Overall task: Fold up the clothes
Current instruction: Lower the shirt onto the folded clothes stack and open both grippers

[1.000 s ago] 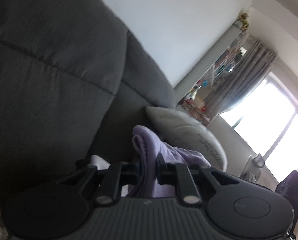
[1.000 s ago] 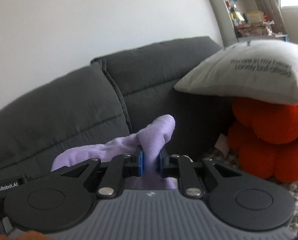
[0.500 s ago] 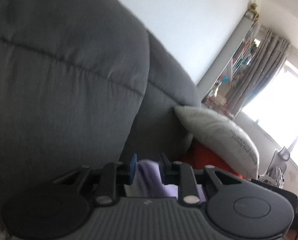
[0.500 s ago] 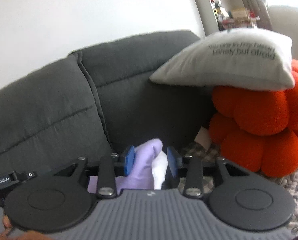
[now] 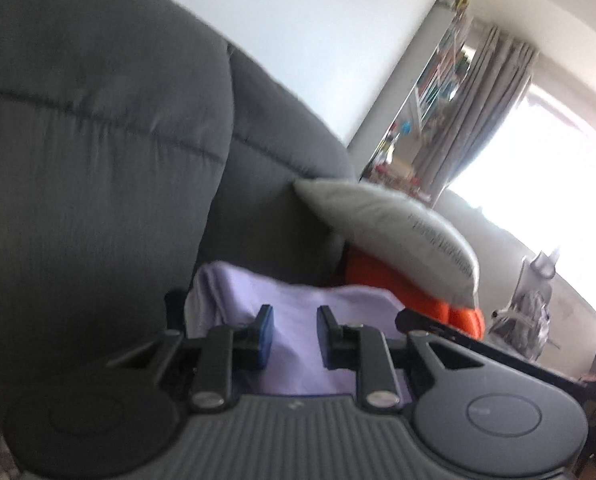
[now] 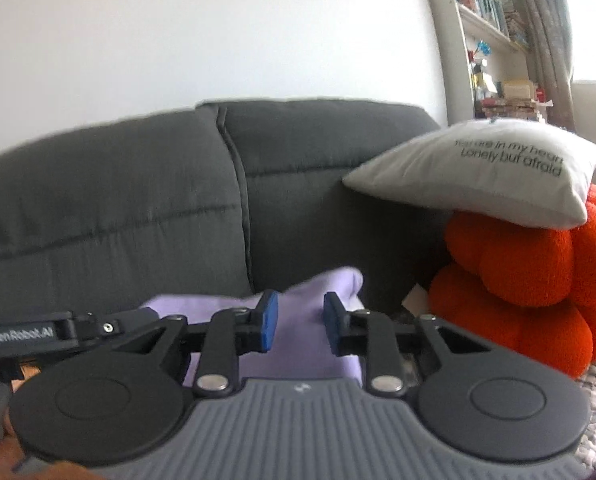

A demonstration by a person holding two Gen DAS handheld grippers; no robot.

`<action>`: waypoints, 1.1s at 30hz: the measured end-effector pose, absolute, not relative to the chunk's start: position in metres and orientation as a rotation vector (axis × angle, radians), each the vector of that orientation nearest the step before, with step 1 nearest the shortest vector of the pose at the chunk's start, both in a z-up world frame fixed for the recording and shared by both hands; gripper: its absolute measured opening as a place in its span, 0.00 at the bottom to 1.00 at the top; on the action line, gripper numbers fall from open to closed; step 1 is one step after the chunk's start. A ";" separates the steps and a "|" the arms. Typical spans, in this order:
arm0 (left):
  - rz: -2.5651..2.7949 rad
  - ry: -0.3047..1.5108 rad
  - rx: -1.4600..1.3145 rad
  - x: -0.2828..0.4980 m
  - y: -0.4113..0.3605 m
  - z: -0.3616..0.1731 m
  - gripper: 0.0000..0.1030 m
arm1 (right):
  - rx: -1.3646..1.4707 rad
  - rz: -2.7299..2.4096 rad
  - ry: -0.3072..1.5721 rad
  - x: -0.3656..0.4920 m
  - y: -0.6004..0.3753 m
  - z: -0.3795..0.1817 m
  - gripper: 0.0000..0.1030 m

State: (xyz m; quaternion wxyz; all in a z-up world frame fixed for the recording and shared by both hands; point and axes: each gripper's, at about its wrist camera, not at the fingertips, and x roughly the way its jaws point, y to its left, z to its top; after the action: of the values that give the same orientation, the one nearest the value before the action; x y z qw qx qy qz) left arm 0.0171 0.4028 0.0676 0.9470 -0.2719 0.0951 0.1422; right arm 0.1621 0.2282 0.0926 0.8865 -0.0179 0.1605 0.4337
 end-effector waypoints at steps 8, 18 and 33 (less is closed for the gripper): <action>0.292 0.222 -0.536 0.023 0.404 0.064 0.21 | 0.037 0.870 0.420 0.183 0.229 0.085 0.22; 0.295 0.243 -0.541 0.027 0.406 0.066 0.21 | 0.078 0.818 0.433 0.188 0.205 0.096 0.24; 0.335 0.272 -0.494 0.008 0.378 0.092 0.47 | -0.024 0.885 0.404 0.142 0.192 0.109 0.31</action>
State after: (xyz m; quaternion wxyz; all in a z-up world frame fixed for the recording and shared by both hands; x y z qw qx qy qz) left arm 0.0080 0.3783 0.0917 0.9467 -0.2427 0.1337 0.1645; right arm 0.1419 0.1920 0.1095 0.8839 -0.0117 0.1942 0.4253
